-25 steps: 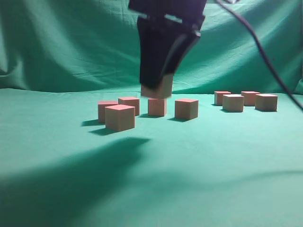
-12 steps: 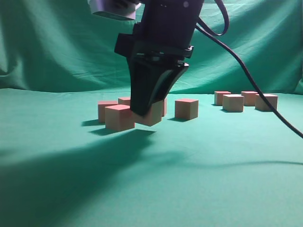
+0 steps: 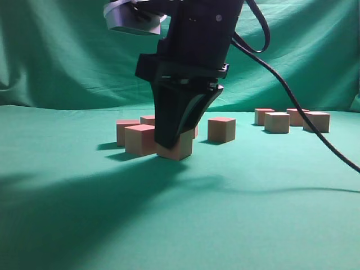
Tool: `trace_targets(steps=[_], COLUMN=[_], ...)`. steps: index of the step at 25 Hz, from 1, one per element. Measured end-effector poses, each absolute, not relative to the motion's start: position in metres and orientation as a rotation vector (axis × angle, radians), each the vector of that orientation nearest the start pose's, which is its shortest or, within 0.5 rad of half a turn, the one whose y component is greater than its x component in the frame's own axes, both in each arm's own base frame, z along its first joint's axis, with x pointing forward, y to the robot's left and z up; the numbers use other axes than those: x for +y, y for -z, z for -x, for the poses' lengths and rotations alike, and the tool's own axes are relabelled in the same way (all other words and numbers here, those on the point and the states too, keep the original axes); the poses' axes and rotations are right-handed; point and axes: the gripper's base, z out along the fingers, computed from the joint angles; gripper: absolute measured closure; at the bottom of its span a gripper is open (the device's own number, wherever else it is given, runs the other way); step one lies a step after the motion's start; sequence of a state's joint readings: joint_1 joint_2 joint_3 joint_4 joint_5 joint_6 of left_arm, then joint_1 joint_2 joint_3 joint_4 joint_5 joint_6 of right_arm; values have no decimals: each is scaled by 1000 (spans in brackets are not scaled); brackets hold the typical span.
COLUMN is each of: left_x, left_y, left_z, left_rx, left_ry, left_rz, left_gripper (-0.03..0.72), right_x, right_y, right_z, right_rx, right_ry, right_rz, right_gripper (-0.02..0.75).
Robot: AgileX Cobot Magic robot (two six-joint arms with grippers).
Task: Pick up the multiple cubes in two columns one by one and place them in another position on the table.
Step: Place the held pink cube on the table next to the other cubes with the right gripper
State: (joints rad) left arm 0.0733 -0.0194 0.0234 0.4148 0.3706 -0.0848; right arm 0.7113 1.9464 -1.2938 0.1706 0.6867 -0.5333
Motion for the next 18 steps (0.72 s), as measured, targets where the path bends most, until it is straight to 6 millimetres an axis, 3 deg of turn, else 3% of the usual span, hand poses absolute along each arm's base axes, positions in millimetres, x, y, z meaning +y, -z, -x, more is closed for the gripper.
trace_targets(steps=[7, 9, 10, 16, 18], left_x=[17, 17, 17, 17, 17], left_y=[-176, -176, -176, -176, -176], left_z=[-51, -51, -51, -51, -51], left_rx=[1842, 1842, 1842, 1842, 1842], left_ry=[-399, -399, -399, -399, -399], left_rz=[-109, -109, -109, -109, -109], left_gripper=[688, 688, 688, 688, 688], right_x=[264, 264, 264, 266, 269], right_y=[-168, -165, -163, -170, -180], right_z=[-291, -291, -291, -292, -295], right_rx=[2395, 2406, 2412, 2425, 2424], right_ry=[-225, -224, -223, -227, -231], right_rz=[1516, 1522, 1526, 1546, 1559], right_gripper=[488, 424, 430, 186, 176])
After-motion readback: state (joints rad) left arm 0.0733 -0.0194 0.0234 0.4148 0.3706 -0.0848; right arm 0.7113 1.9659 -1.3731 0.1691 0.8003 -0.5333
